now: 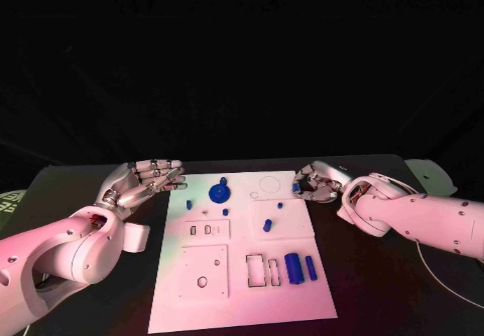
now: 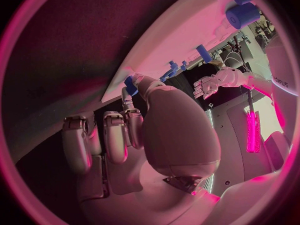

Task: Assemble the parts on the task board

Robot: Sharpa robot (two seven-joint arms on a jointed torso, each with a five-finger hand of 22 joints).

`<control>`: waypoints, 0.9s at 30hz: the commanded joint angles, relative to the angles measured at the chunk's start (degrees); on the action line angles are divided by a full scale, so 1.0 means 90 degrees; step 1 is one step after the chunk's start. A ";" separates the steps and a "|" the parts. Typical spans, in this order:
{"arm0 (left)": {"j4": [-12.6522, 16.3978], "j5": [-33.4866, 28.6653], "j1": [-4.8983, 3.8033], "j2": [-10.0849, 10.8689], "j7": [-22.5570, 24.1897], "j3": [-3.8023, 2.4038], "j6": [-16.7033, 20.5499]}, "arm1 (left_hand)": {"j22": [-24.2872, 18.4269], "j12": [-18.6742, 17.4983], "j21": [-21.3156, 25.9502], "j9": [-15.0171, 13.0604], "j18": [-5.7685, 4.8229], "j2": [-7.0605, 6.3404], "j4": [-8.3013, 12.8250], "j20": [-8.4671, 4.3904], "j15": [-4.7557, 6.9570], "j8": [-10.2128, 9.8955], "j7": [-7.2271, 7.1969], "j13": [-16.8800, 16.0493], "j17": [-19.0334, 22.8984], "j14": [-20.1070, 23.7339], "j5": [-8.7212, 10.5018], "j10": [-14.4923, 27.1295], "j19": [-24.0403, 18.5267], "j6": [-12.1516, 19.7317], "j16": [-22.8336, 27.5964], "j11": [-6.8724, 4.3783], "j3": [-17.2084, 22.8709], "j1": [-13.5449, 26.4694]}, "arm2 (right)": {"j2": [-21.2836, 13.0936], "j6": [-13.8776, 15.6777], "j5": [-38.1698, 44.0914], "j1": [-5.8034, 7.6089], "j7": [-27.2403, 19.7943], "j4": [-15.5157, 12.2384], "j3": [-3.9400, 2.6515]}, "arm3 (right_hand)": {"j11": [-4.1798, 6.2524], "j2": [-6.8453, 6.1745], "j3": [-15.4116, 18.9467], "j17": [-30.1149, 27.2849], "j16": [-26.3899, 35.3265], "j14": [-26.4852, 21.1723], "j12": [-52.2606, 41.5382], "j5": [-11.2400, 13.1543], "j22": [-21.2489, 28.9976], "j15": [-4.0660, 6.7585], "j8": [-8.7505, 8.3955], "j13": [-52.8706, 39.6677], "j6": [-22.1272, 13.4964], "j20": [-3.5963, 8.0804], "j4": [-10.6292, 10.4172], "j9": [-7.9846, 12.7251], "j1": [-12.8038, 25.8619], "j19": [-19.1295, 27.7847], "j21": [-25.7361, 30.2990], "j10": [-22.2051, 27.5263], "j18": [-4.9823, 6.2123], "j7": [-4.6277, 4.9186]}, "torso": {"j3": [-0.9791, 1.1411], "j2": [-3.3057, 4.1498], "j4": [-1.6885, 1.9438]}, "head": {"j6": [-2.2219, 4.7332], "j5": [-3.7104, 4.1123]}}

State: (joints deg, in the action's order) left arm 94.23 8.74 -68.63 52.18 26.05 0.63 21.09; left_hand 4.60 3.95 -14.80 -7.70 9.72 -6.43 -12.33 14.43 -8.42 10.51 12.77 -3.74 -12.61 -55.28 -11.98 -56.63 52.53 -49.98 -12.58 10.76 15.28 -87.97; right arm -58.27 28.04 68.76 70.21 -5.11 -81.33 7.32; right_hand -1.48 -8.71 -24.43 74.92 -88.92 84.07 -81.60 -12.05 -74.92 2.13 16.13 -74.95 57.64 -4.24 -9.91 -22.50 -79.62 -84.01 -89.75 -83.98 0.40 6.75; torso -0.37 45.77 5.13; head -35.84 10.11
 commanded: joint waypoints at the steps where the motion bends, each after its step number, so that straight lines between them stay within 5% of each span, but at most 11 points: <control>1: 0.0012 -0.0002 -0.0003 -0.0006 0.0040 -0.0004 -0.0072 | -0.0007 -0.0029 -0.0030 0.0008 0.0079 -0.0051 0.0001 -0.0006 -0.0009 -0.0036 0.0118 0.0008 -0.0009 0.0000 0.0023 0.0004 -0.0014 -0.0018 0.0041 0.0025 0.0053 0.0027 | 0.0006 0.0255 -0.0040 -0.0005 -0.0149 -0.0040 -0.0001 | 0.0063 0.0162 -0.0019 0.1458 -0.0043 0.0607 -0.0037 0.0123 -0.1676 0.0059 0.0480 -0.0942 0.0034 0.0055 0.0054 -0.0347 -0.0018 -0.0666 -0.0028 -0.0031 -0.0044 -0.0171 | 0.0006 -0.0002 -0.0001 | 0.0008 0.0014; 2: 0.0011 -0.0002 -0.0003 -0.0006 0.0039 -0.0004 -0.0072 | -0.0007 -0.0029 -0.0030 0.0008 0.0079 -0.0051 0.0001 -0.0006 -0.0009 -0.0036 0.0118 0.0008 -0.0009 0.0000 0.0023 0.0004 -0.0014 -0.0018 0.0041 0.0025 0.0053 0.0027 | 0.0006 0.0304 -0.0047 -0.0005 -0.0167 -0.0055 -0.0002 | 0.0070 0.0179 -0.0082 0.1463 -0.0044 0.0609 -0.0043 0.0453 -0.1676 0.0065 0.0562 -0.0950 -0.0034 0.0066 0.0076 -0.0389 -0.0021 -0.0666 -0.0028 -0.0039 -0.0044 -0.0174 | 0.0005 0.0000 0.0003 | 0.0008 0.0019; 3: 0.0010 -0.0002 -0.0003 -0.0006 0.0039 -0.0004 -0.0071 | -0.0007 -0.0029 -0.0030 0.0008 0.0079 -0.0051 0.0001 -0.0006 -0.0009 -0.0036 0.0118 0.0008 -0.0009 0.0000 0.0023 0.0004 -0.0014 -0.0018 0.0041 0.0025 0.0053 0.0027 | 0.0006 0.0336 -0.0050 -0.0005 -0.0176 -0.0064 -0.0002 | 0.0068 0.0179 -0.0095 0.1461 -0.0043 0.0608 -0.0048 0.0485 -0.1676 0.0066 0.0580 -0.0955 -0.0045 0.0067 0.0075 -0.0397 -0.0012 -0.0666 -0.0028 -0.0043 -0.0044 -0.0174 | 0.0005 0.0001 0.0003 | 0.0009 0.0024; 14: -0.0018 -0.0002 -0.0003 -0.0013 0.0011 -0.0003 -0.0064 | -0.0007 -0.0029 -0.0030 0.0008 0.0079 -0.0051 0.0001 -0.0006 -0.0009 -0.0036 0.0118 0.0008 -0.0009 0.0000 0.0023 0.0004 -0.0014 -0.0018 0.0041 0.0025 0.0053 0.0027 | -0.0049 0.0635 -0.0100 0.0010 0.0172 -0.0504 -0.0022 | 0.0027 0.0088 -0.0125 0.1446 -0.0036 0.0606 -0.0066 0.0274 -0.1676 0.0036 0.0643 -0.0976 -0.0213 0.0050 -0.0100 -0.0391 0.0293 -0.0666 -0.0028 -0.0066 -0.0044 -0.0124 | -0.0008 -0.0027 -0.0004 | 0.0024 -0.0032; 27: -0.0202 -0.0003 -0.0001 -0.0105 -0.0018 0.0001 -0.0067 | -0.0009 -0.0027 -0.0028 0.0010 0.0079 -0.0058 0.0003 -0.0004 -0.0013 -0.0042 0.0121 0.0007 -0.0012 0.0004 0.0023 0.0005 -0.0019 -0.0017 0.0050 0.0029 0.0067 0.0038 | 0.0288 0.0844 0.0714 0.0137 0.1324 -0.1732 -0.0029 | 0.0046 0.0180 -0.0211 0.1448 -0.0037 0.0607 -0.0101 0.0206 -0.1676 0.0049 0.0690 -0.1004 -0.0199 0.0053 -0.0120 -0.0395 0.0314 -0.0666 -0.0028 -0.0099 -0.0044 -0.0147 | -0.0033 -0.0110 0.0050 | -0.0026 -0.0198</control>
State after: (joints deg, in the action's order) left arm 92.49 8.74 -68.62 51.42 25.71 0.67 21.10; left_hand 4.60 3.95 -14.80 -7.66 9.72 -6.66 -12.31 14.43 -8.42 10.52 12.77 -3.75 -12.66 -55.28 -11.98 -56.63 52.53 -49.97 -12.34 10.76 15.62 -87.75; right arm -55.90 34.45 70.39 71.43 2.15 -96.40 7.06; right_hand -1.13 -7.53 -26.00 74.91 -89.14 83.93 -82.42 -9.99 -74.90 2.38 16.21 -74.93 55.79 -4.09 -11.08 -22.50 -76.85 -84.01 -89.75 -83.95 0.39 5.82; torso -0.61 45.02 5.44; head -35.98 8.54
